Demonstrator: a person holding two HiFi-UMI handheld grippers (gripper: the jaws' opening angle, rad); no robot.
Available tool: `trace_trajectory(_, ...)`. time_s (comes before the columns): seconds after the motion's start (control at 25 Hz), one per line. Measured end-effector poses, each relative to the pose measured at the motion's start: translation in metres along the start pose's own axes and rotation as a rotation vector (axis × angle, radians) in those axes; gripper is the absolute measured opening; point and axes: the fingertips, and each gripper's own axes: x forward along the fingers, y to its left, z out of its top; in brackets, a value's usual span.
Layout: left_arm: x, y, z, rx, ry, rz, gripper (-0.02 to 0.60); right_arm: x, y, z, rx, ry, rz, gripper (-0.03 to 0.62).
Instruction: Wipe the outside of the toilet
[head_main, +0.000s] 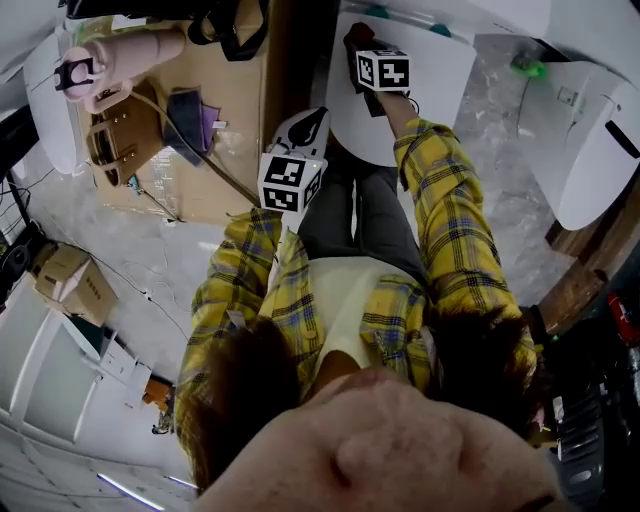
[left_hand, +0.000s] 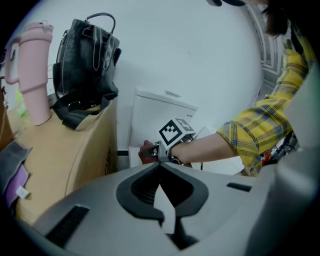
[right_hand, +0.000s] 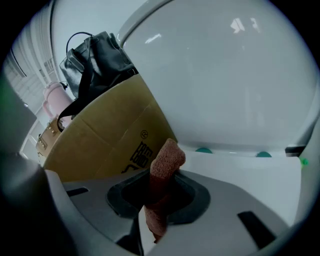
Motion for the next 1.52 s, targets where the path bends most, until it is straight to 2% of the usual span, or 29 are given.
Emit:
trace_trajectory(0.44,0.024,0.002,0.000,-0.012,0.032,0.031,0.009,-0.037,-0.084,-0.018,0.064,0.024,-0.150,0.095)
trace_trajectory(0.92,0.058,-0.036,0.002,0.031,0.056,-0.038,0.009,-0.110,-0.173,-0.052,0.148,0.003,-0.292,0.095)
trace_trajectory(1.16,0.066,-0.052,0.003,0.051,0.061,-0.075,0.009,-0.139,-0.200,-0.071,0.180,0.002,-0.344,0.095)
trace_trajectory(1.36,0.067,-0.058,0.000,0.026,0.067,-0.111,0.009,-0.158,-0.214,-0.088,0.206,0.011,-0.381,0.095)
trace_trajectory(1.52,0.064,-0.055,-0.002,0.042,0.067,-0.089,0.009,-0.169,-0.210,-0.090,0.199,-0.002,-0.367,0.095)
